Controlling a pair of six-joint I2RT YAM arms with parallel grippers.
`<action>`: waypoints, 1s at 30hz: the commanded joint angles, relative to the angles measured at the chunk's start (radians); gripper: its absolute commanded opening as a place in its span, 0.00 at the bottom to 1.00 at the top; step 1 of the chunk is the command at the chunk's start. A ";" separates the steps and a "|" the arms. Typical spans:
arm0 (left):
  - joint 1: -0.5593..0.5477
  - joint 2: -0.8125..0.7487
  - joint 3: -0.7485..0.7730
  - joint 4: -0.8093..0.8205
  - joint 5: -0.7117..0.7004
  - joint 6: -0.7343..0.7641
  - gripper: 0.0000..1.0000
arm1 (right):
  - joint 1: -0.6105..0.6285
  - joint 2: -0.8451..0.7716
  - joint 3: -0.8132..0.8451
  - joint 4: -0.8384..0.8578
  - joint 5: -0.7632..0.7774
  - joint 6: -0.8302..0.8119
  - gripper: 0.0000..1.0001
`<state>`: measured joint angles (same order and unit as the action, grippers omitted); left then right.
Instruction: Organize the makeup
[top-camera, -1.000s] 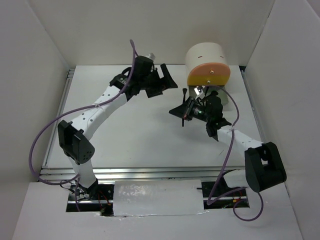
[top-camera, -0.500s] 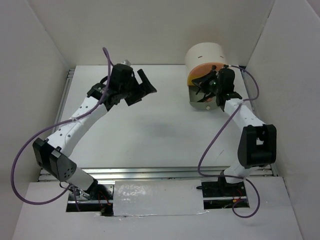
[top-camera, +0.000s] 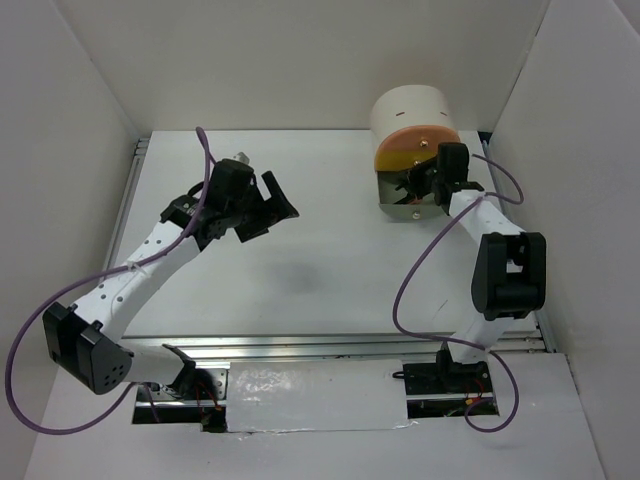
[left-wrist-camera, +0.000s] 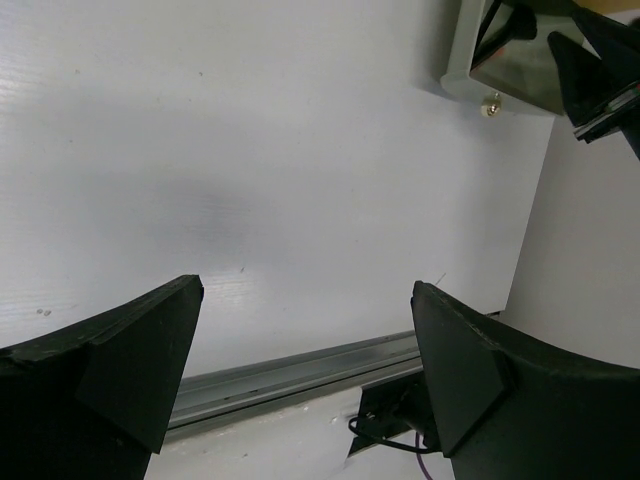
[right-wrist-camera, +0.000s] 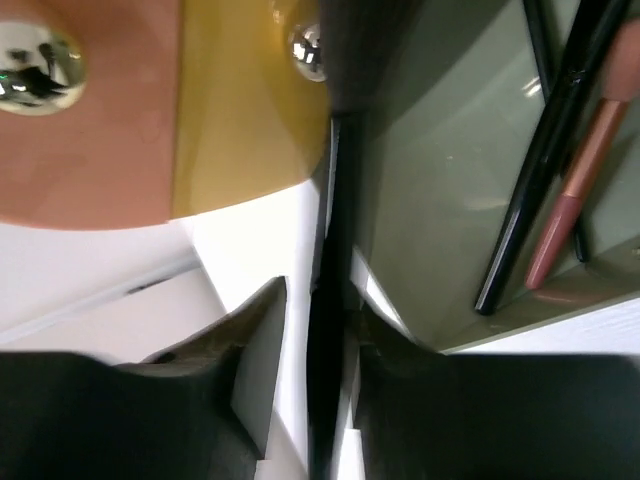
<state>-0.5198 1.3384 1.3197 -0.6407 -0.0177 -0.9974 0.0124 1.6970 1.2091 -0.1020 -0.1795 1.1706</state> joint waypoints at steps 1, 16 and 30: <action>0.006 -0.024 -0.017 0.032 0.010 0.016 0.99 | -0.005 0.000 -0.011 0.022 0.031 0.047 0.41; 0.015 -0.019 -0.019 0.029 0.032 0.011 0.99 | -0.035 -0.026 0.052 -0.042 0.014 0.018 0.73; 0.021 -0.028 -0.043 0.007 0.022 0.013 0.99 | -0.049 -0.278 -0.314 0.024 0.064 0.024 0.00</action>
<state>-0.5049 1.3331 1.2781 -0.6327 0.0040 -0.9974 -0.0364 1.5211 1.0000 -0.0875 -0.1852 1.1755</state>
